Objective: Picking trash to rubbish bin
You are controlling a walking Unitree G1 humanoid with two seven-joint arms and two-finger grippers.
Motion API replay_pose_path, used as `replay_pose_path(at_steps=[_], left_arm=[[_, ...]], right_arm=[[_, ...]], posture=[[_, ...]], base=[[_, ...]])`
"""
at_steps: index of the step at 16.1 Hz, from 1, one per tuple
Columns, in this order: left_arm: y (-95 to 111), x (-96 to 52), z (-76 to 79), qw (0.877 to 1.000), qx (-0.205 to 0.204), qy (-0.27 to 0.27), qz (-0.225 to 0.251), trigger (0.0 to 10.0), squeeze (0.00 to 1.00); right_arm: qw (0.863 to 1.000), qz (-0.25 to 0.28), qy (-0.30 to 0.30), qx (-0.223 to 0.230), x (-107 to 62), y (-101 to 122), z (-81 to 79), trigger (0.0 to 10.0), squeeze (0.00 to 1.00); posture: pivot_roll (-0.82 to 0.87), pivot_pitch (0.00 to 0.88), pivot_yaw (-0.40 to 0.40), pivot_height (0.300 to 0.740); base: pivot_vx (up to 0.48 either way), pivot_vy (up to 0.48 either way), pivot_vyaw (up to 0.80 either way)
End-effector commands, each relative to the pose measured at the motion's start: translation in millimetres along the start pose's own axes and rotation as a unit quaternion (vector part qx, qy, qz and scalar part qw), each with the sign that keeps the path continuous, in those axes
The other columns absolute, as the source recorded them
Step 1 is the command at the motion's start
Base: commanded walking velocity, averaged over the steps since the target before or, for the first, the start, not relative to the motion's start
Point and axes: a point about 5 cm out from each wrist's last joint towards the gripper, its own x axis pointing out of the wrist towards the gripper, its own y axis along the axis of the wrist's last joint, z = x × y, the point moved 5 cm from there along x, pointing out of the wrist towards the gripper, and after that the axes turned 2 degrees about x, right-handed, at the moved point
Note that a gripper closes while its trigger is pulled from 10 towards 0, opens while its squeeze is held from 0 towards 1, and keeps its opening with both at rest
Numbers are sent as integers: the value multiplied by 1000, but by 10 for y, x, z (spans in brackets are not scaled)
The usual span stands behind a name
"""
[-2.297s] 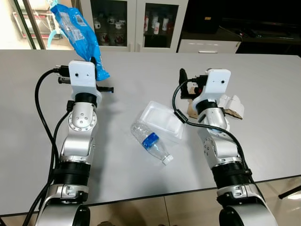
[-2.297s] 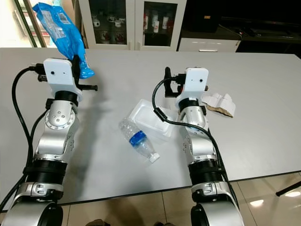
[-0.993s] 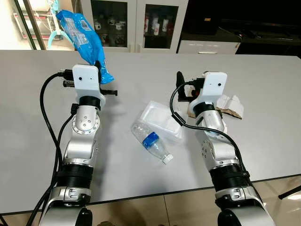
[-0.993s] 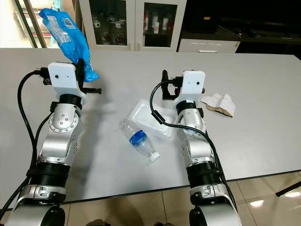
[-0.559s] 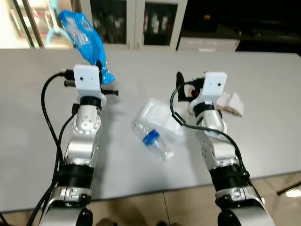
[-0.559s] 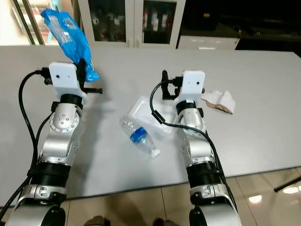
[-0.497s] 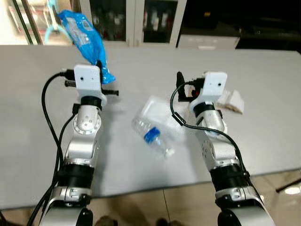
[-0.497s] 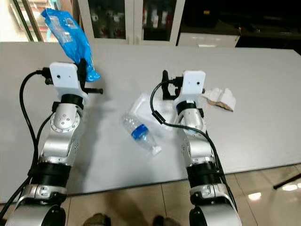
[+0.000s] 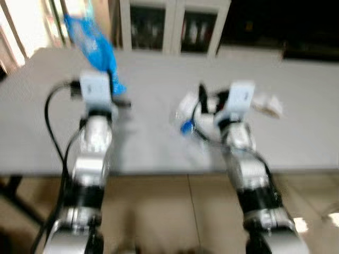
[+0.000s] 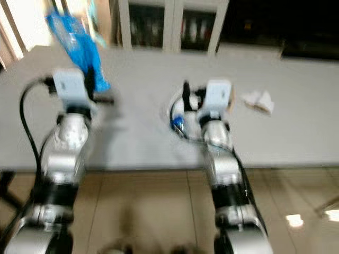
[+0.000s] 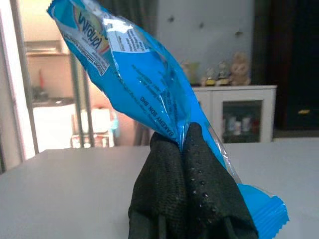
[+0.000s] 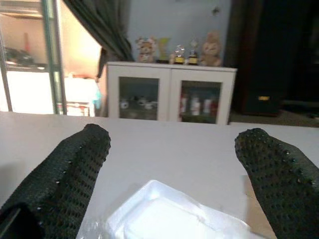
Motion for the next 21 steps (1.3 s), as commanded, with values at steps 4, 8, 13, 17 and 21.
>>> replay_pose_path(at_steps=[4, 8, 13, 17, 21], left_arm=[[-1, 9, 16, 1000, -2, -2, -2, 10000, 0], [3, 7, 11, 1000, -1, -1, -2, 10000, 0], [-4, 6, 16, 1000, 0, -3, -3, 10000, 0], [-11, 7, 13, 1000, 1, -2, -5, 10000, 0], [-314, -86, 126, 997, 20, -39, -64, 10000, 0]], right_arm=[[1000, 0, 2, -1, 9, 24, -7, 10000, 0], [1000, -2, 5, -1, 2, 17, -21, 10000, 0], [1000, -6, 9, -2, -4, -1, -31, 10000, 0], [1000, -11, 15, -5, -16, -29, -50, 10000, 0], [999, -44, 21, -13, -83, -235, -18, 10000, 0]], posture=[[19, 36, -98, 740], [18, 38, -97, 740], [19, 41, -97, 740], [17, 41, -95, 740], [17, 45, -97, 740]], base=[[-278, 0, 0], [-279, 0, 0], [-280, 0, 0], [-205, 0, 0], [0, 0, 0]])
